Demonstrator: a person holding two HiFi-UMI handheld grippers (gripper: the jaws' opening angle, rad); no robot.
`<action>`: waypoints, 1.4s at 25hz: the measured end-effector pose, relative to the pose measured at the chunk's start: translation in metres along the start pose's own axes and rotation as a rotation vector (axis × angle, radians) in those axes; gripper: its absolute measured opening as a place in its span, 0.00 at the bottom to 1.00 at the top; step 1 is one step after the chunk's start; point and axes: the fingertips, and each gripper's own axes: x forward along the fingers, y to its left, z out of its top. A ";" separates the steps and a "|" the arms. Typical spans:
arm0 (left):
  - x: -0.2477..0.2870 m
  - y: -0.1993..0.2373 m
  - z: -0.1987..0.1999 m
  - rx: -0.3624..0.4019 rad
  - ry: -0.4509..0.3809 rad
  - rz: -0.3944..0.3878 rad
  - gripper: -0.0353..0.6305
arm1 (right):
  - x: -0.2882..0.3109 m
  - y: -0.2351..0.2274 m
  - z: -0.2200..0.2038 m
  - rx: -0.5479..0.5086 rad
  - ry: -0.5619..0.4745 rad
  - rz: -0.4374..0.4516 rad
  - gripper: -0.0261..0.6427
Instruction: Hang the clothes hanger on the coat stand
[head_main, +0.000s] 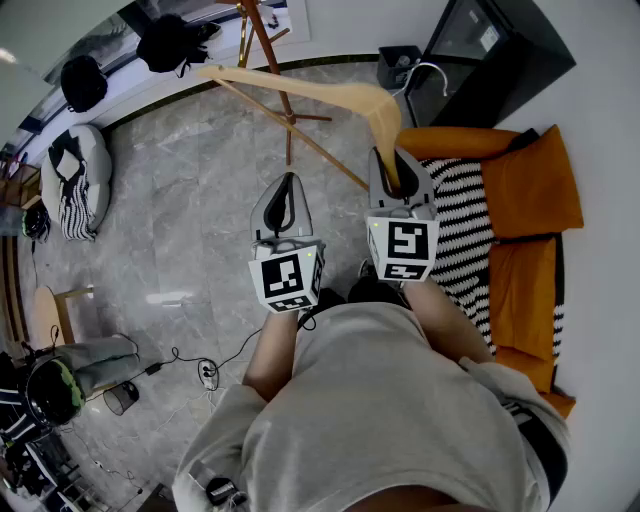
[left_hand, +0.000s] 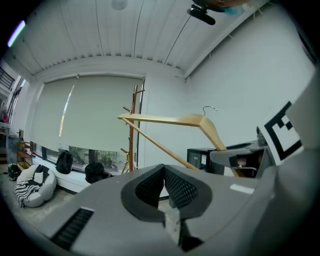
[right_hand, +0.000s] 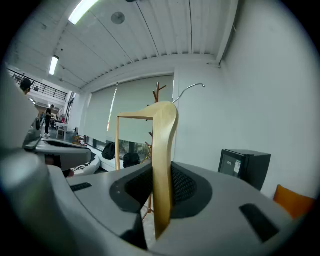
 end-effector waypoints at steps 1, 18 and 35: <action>-0.003 0.001 -0.002 -0.002 0.001 0.000 0.07 | -0.002 0.003 -0.002 -0.004 0.001 0.003 0.15; -0.056 0.075 -0.032 -0.039 0.055 0.027 0.07 | -0.004 0.084 -0.024 -0.102 0.062 0.058 0.15; -0.096 0.127 -0.048 -0.034 0.095 -0.003 0.07 | 0.006 0.155 -0.019 -0.130 0.068 0.073 0.15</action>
